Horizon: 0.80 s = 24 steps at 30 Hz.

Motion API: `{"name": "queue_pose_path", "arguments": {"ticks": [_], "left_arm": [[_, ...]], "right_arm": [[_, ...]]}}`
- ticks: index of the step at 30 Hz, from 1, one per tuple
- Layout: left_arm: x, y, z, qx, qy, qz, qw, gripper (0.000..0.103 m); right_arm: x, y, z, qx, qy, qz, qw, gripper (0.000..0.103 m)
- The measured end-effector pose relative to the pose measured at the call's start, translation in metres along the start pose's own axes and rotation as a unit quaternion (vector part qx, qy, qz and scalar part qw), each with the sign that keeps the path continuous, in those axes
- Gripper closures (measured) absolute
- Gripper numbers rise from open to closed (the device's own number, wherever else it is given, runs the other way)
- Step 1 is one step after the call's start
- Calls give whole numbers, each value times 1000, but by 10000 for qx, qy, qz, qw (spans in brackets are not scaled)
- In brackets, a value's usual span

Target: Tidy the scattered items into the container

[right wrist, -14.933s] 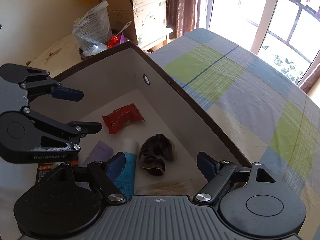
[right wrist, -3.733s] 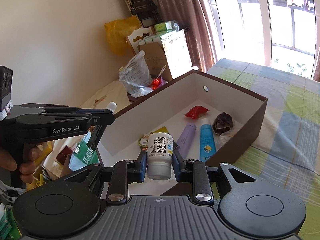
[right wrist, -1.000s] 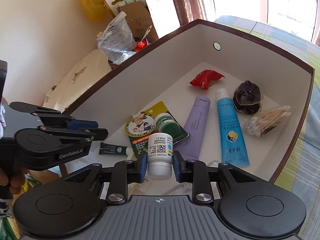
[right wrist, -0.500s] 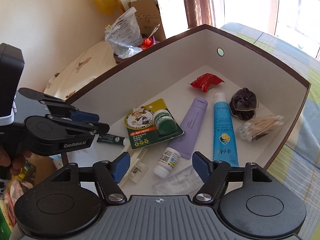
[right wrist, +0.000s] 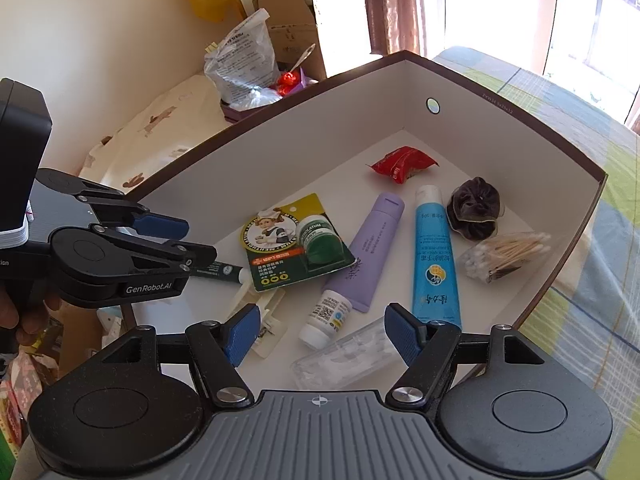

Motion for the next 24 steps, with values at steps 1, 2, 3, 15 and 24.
{"name": "queue_pose_path", "arguments": {"ticks": [1, 2, 3, 15, 24], "left_arm": [[0, 0, 0, 7, 1, 1, 10000, 73], [1, 0, 0, 11, -1, 2, 10000, 72], [1, -1, 1, 11, -5, 3, 10000, 70], [24, -1, 20, 198, -131, 251, 9994, 35], [58, 4, 50, 267, -73, 476, 9985, 19]], "right_arm": [[1, 0, 0, 2, 27, 10, 10000, 28], [2, 0, 1, 10, 69, 26, 10000, 28], [3, 0, 1, 19, 111, 46, 9999, 28], [32, 7, 10, -72, 268, 317, 9991, 0], [66, 21, 19, -245, 324, 402, 9984, 0]]}}
Point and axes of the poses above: each gripper's, at about its wrist camera, not at the fingertips, and x roughly against the way its jaws point, z to its right, y to its underside, the point moved 5 cm from there along -x, roughly the way its jaws point, and after that the axes turned 15 degrees about y, right-handed, at the moved point
